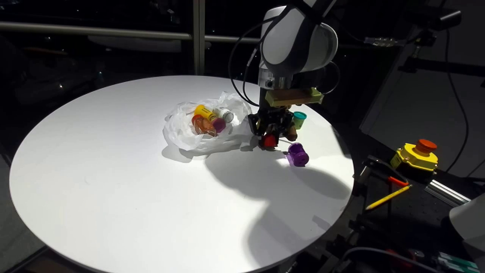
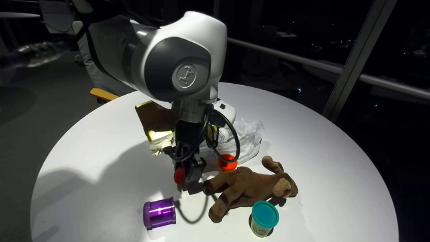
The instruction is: Put all the objects on the table in the white plastic bag
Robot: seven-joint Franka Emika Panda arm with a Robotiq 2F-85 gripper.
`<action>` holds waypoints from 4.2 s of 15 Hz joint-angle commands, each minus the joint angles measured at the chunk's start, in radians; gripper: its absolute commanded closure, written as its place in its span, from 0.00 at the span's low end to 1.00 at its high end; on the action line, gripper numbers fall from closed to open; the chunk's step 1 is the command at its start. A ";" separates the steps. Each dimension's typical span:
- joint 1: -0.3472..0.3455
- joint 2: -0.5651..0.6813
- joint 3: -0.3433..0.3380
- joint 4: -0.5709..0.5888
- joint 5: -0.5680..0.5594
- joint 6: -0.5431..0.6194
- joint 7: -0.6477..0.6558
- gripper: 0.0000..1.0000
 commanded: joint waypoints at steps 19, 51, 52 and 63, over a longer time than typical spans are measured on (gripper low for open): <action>-0.005 0.186 0.024 0.463 -0.012 -0.162 0.052 0.74; -0.069 -0.302 0.061 -0.353 0.178 0.075 -0.165 0.00; -0.081 -0.210 0.078 -0.313 0.219 0.142 -0.208 0.00; -0.078 -0.108 -0.030 -0.209 0.062 0.158 -0.128 0.28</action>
